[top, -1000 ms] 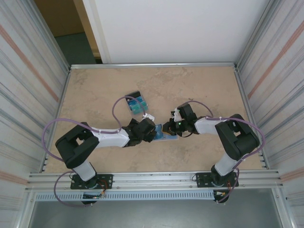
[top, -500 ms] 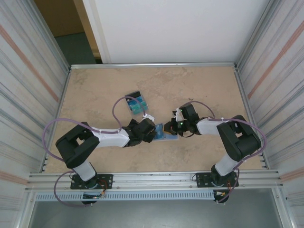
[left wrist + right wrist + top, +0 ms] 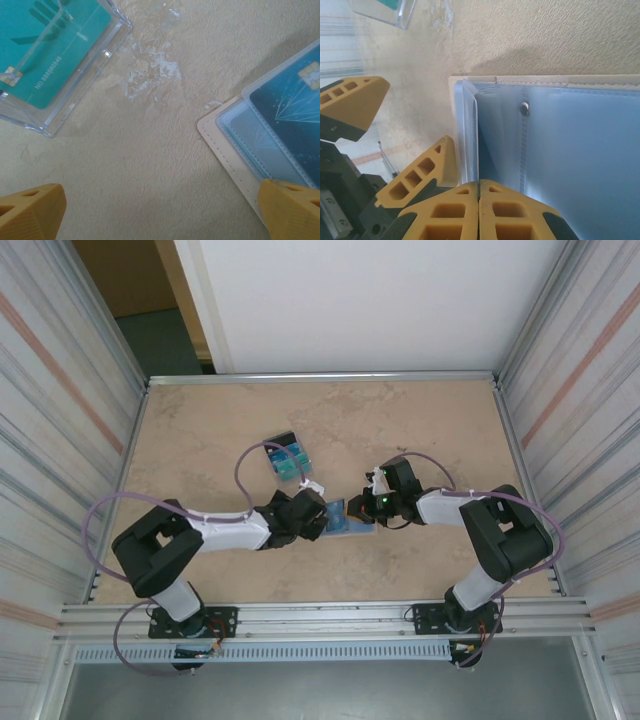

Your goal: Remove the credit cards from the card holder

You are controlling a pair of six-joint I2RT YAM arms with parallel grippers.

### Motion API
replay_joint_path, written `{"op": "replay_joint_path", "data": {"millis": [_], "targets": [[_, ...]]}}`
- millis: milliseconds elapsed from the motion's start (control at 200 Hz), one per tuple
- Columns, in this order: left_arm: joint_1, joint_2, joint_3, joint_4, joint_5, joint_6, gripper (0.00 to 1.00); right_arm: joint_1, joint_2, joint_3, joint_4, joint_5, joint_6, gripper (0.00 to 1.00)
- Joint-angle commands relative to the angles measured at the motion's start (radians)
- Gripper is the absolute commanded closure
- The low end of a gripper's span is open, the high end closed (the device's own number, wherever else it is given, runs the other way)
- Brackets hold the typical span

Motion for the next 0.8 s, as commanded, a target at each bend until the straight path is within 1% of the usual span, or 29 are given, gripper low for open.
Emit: {"op": "replay_joint_path", "data": {"millis": [0,170,456,656,792], "targets": [[0.011,-0.065,0.011,-0.016,0.02,0.016,0.01,-0.008,0.006,-0.011,0.005,-0.013,-0.006,0.93],[0.042,-0.067,0.026,0.027,0.095,0.029,0.01,-0.006,0.012,-0.008,0.01,-0.022,-0.005,0.93],[0.046,0.035,0.096,0.033,0.172,0.077,0.01,-0.007,0.026,-0.007,0.013,-0.03,-0.003,0.92],[0.049,0.071,0.104,0.013,0.162,0.066,0.01,-0.008,0.03,-0.005,0.019,-0.035,-0.001,0.91],[0.052,0.073,0.09,-0.005,0.152,0.061,0.01,-0.013,0.032,-0.015,0.05,-0.052,0.015,0.86]]}}
